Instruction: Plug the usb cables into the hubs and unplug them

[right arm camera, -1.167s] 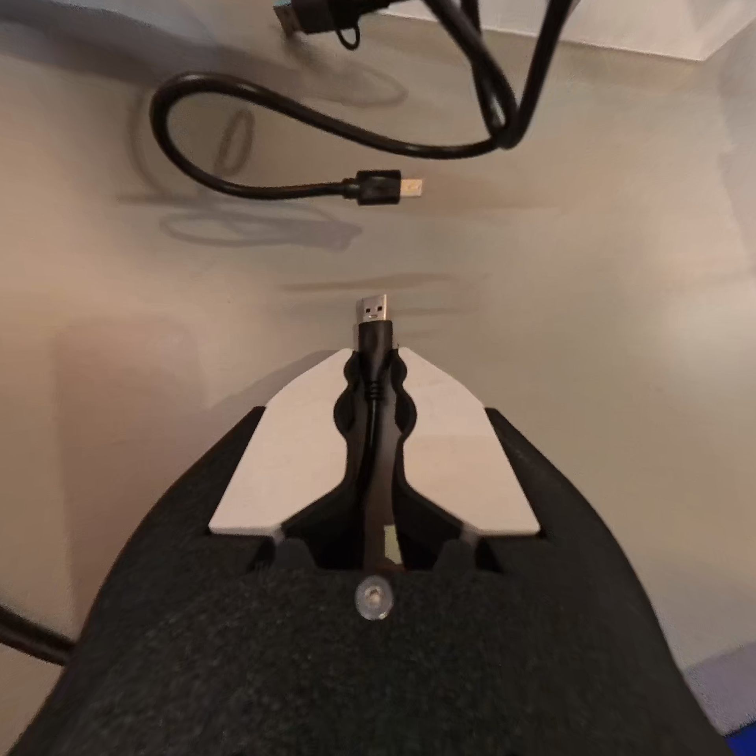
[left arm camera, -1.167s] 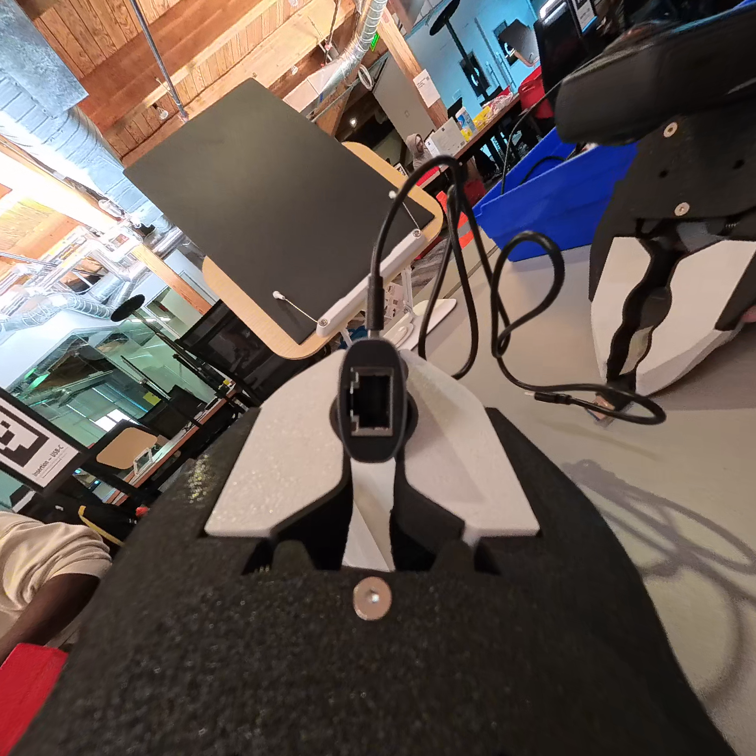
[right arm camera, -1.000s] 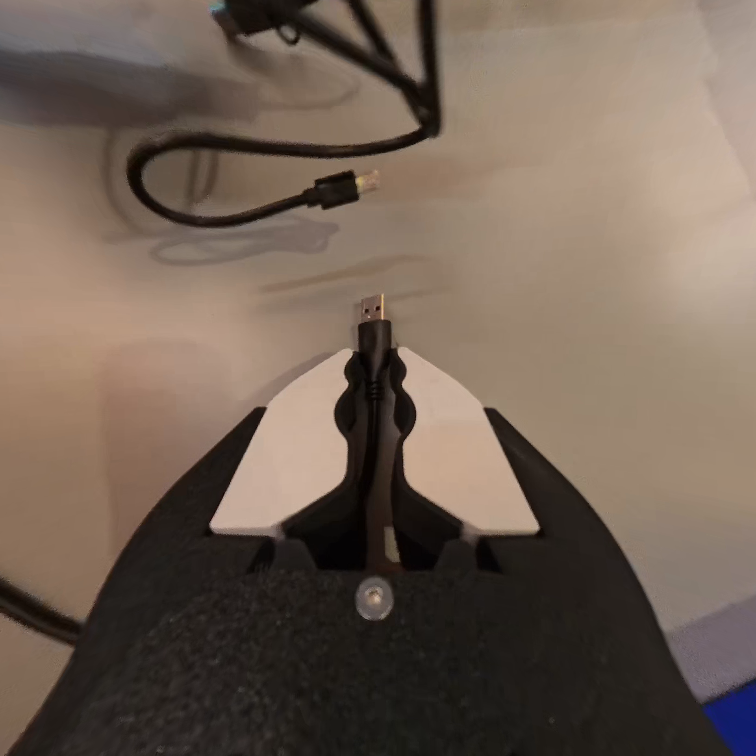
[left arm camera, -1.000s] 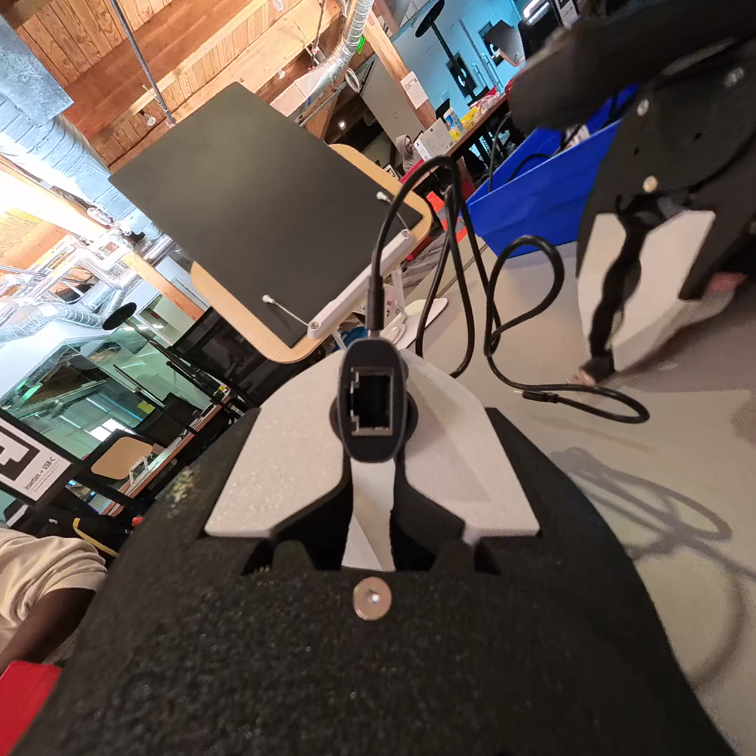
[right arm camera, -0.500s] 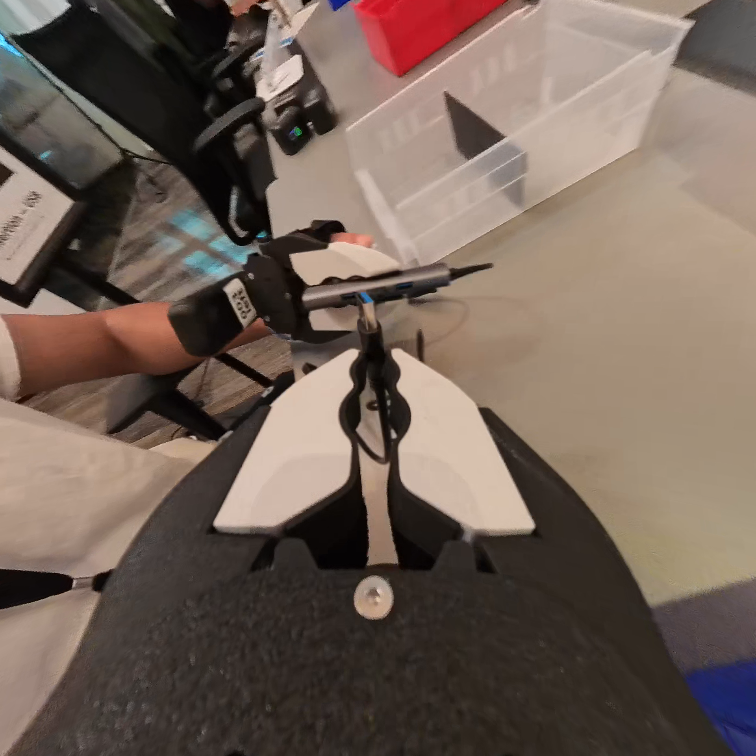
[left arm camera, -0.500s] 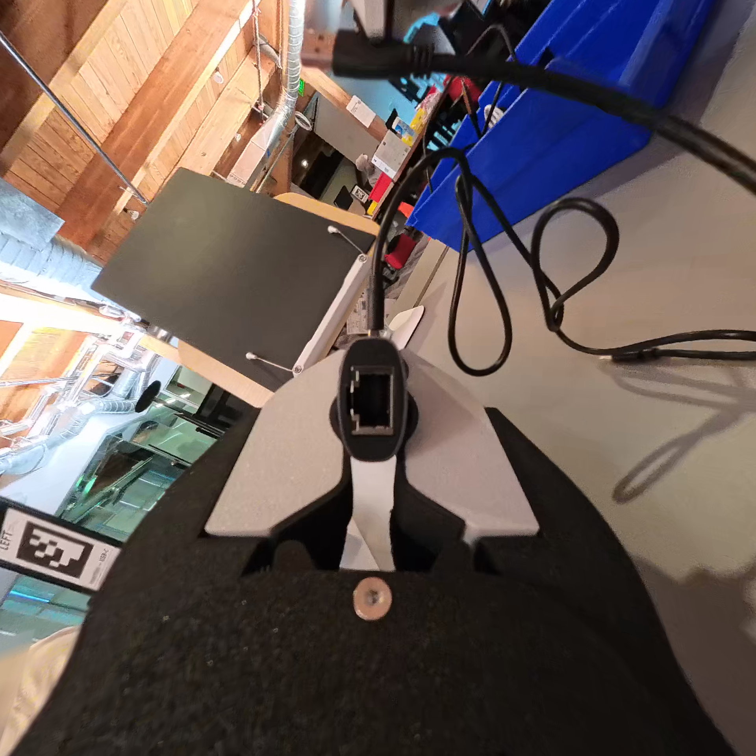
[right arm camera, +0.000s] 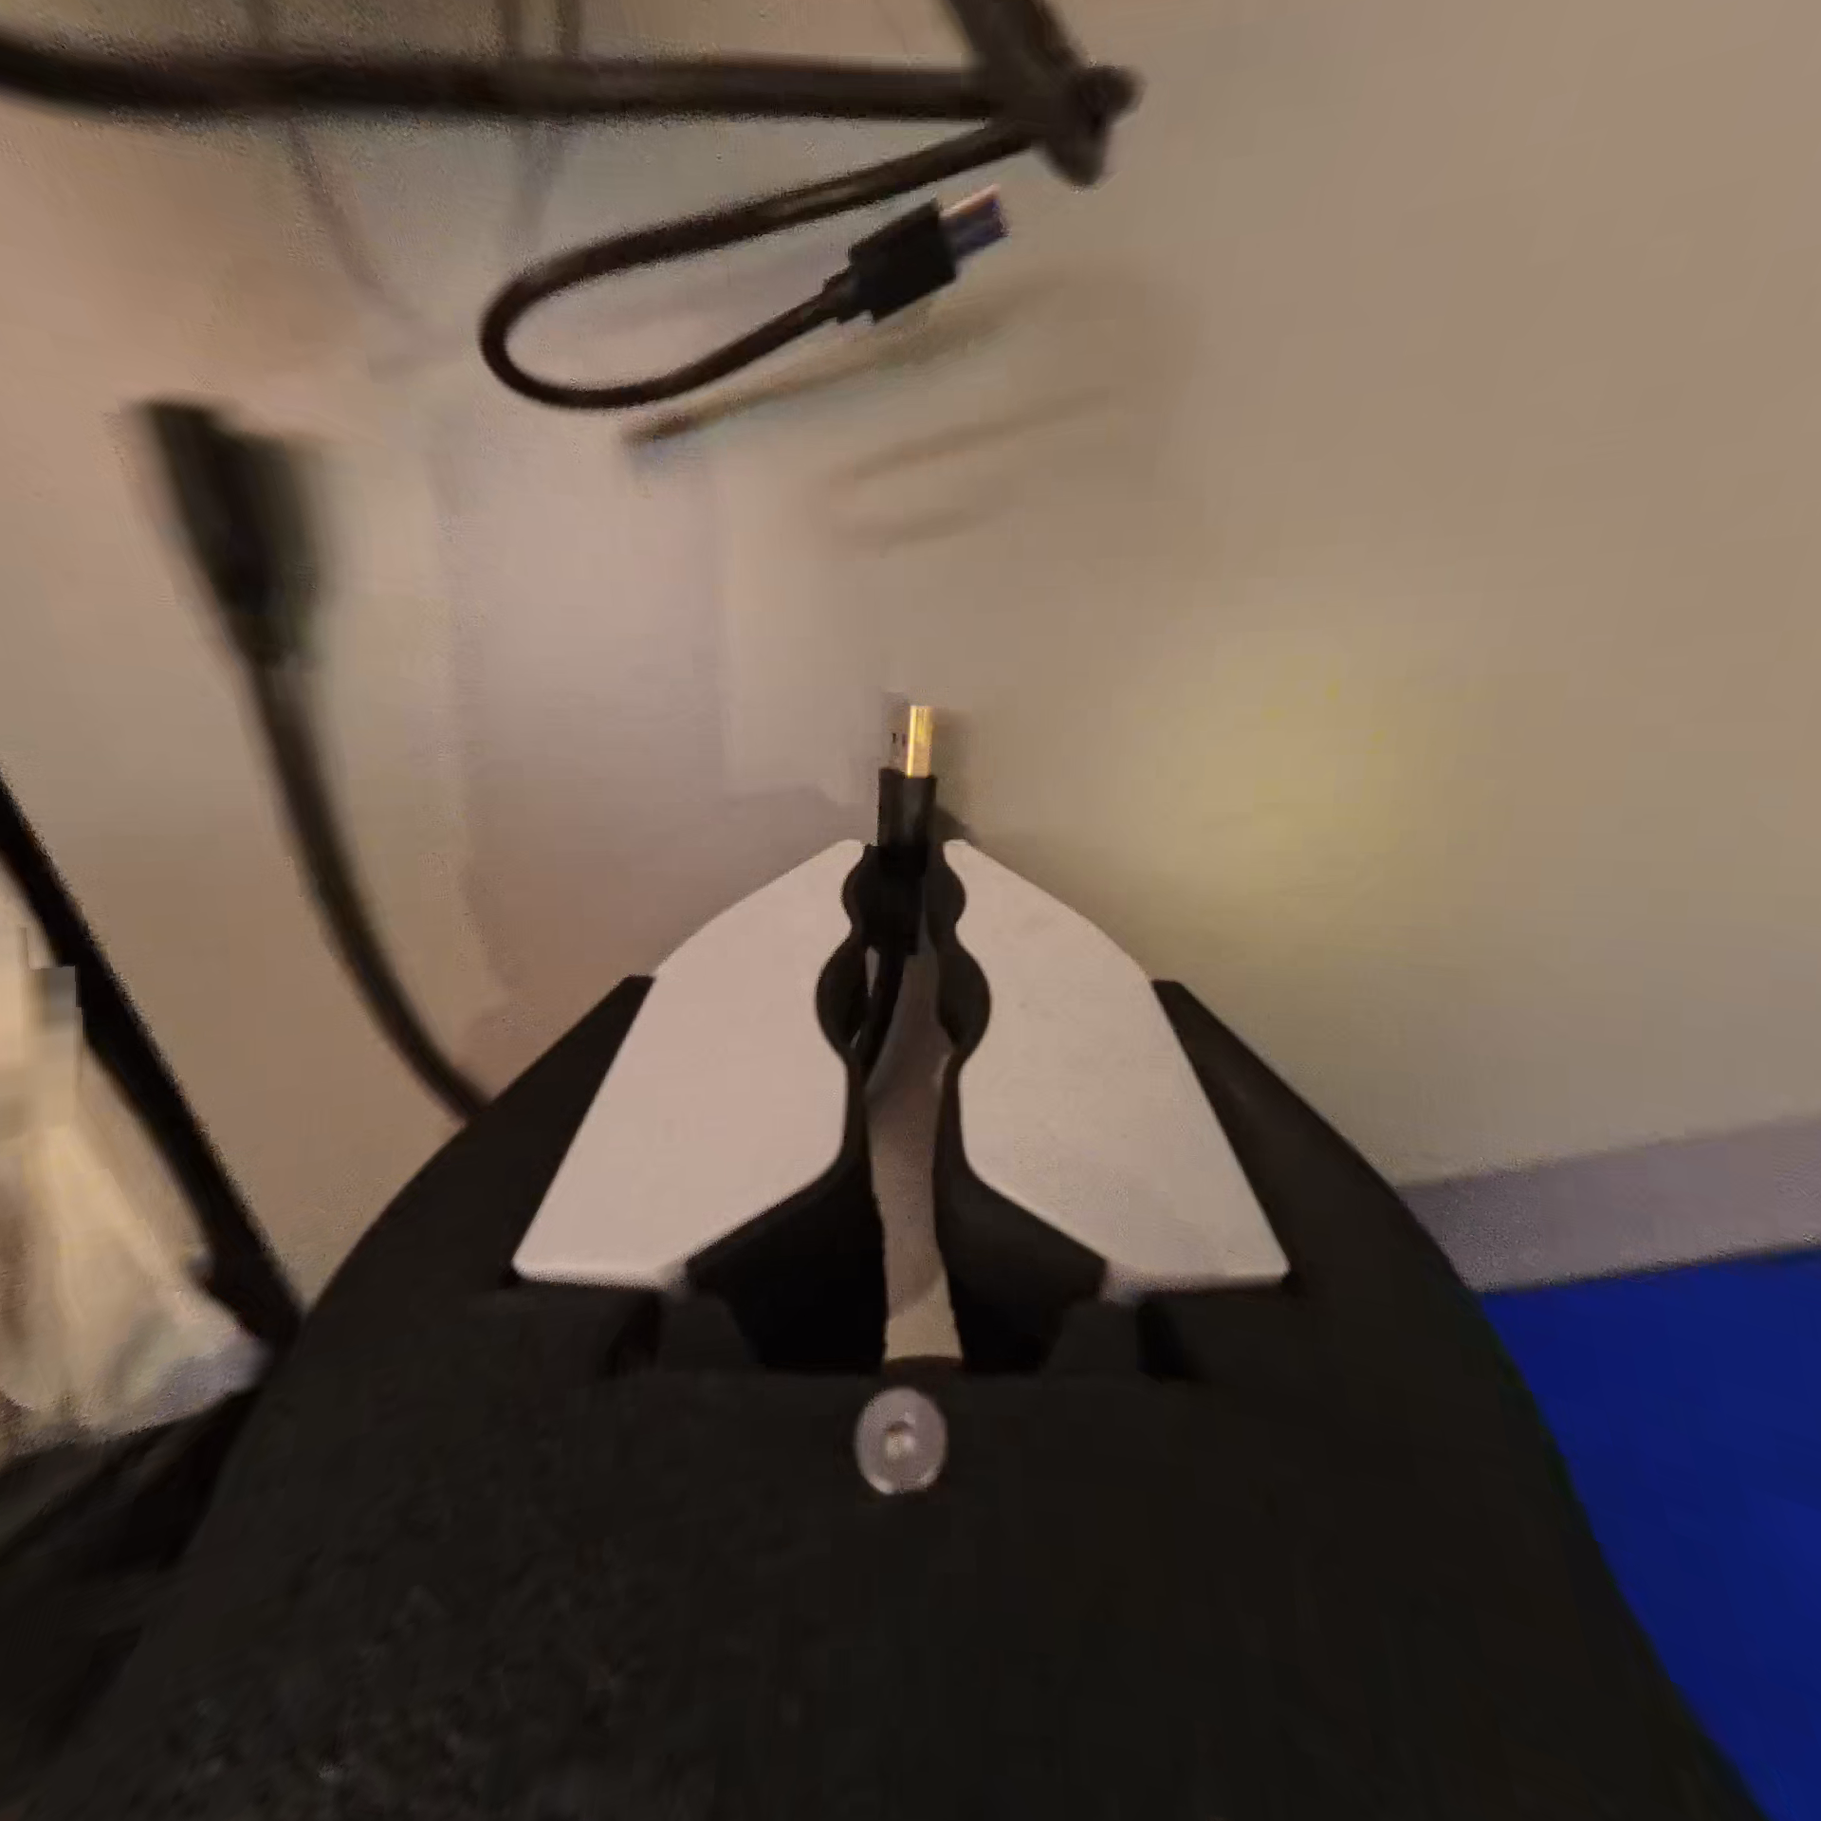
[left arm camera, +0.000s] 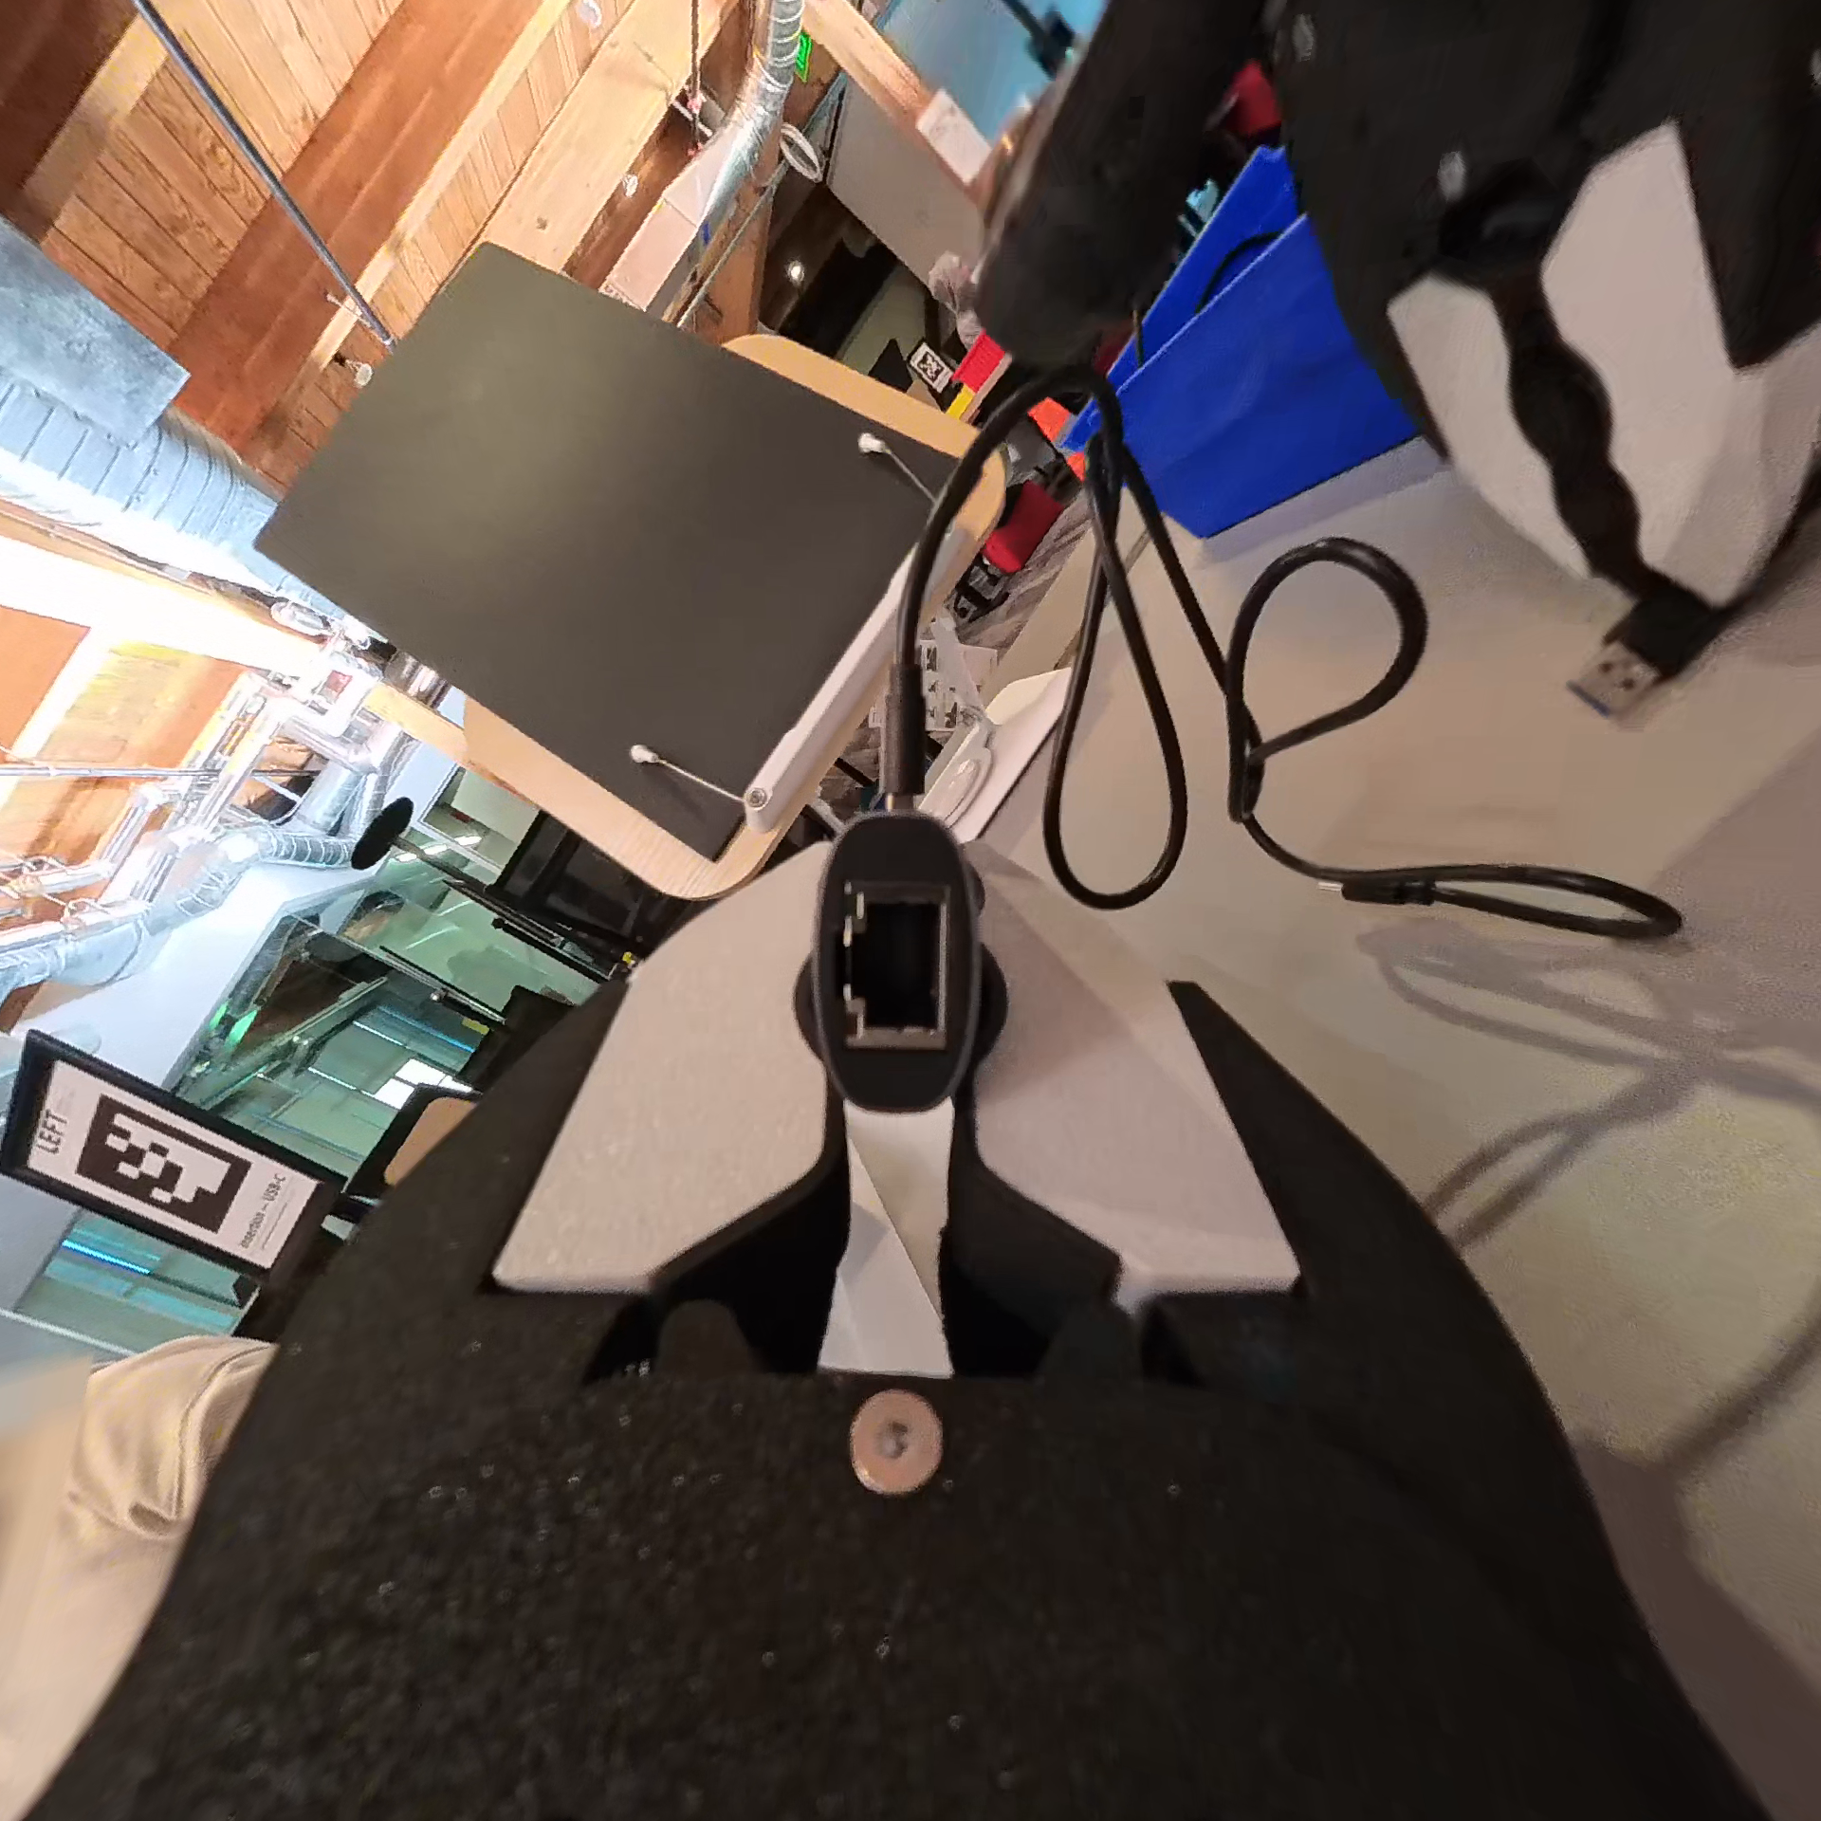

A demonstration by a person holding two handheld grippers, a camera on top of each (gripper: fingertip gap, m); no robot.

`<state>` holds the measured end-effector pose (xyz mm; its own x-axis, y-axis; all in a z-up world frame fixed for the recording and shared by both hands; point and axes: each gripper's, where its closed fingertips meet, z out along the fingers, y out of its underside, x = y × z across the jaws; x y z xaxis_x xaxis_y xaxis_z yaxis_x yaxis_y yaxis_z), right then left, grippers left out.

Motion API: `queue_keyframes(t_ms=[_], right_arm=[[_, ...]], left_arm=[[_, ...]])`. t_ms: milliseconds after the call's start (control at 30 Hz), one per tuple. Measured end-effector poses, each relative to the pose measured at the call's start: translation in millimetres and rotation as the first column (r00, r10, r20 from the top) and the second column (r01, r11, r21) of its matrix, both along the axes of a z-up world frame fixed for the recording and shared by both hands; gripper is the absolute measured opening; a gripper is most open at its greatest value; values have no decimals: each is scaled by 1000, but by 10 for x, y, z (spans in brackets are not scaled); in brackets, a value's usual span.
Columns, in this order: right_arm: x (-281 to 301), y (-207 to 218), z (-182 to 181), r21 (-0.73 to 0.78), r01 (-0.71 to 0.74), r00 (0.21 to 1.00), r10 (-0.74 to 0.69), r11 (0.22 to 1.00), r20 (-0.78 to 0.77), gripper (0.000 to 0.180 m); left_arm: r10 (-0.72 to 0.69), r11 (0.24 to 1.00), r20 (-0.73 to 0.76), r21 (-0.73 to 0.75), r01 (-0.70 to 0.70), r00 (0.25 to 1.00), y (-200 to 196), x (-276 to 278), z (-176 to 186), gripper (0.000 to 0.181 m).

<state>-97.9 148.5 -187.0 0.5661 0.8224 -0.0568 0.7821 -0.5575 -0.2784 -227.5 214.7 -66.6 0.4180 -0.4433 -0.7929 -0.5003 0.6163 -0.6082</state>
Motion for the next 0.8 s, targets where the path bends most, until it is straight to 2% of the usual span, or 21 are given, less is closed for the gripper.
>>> queue_keyframes(t_ms=[100, 133, 167, 300, 333, 400, 500, 600, 700, 733, 800], right_arm=[[-173, 275, 53, 198, -65, 998, 69, 978, -12, 10], [-219, 342, 117, 273, -71, 996, 81, 959, -28, 18], [-244, 403, 197, 355, -67, 995, 88, 933, -42, 33], [-198, 446, 516, 635, -8, 990, 96, 772, -104, 31], [-235, 371, 512, 647, 17, 982, 109, 762, -155, 30], [-381, 160, 368, 599, 1, 955, 176, 801, -237, 30], [-453, 81, 183, 559, -82, 948, 238, 825, -211, 33], [-550, 161, 201, 608, -153, 931, 321, 779, -177, 29], [-575, 183, 16, 579, -265, 922, 378, 771, -80, 29], [-577, 190, -12, 596, -283, 919, 390, 752, -56, 15], [-589, 152, 2, 644, -338, 897, 442, 686, 0, 15]], left_arm=[[2, 1000, 7, -5, -2, 1000, -3, -20, 13, 17], [2, 1000, 8, -5, -2, 1000, -8, -28, 14, 17], [3, 1000, 8, -7, -3, 1000, -10, -38, 13, 17], [7, 1000, 19, -20, -7, 1000, -3, -86, 3, 17], [8, 1000, 20, -24, -8, 1000, 6, -96, -3, 17], [11, 1000, 22, -29, -10, 1000, 26, -114, -12, 17], [17, 999, 30, -35, -16, 999, 74, -141, -3, 17], [18, 999, 41, -47, -16, 999, 102, -153, 7, 17], [15, 999, 41, -48, -13, 999, 103, -148, 9, 17], [11, 999, 38, -49, -10, 999, 97, -143, 1, 17], [8, 999, 30, -49, -7, 1000, 87, -135, -17, 17]])
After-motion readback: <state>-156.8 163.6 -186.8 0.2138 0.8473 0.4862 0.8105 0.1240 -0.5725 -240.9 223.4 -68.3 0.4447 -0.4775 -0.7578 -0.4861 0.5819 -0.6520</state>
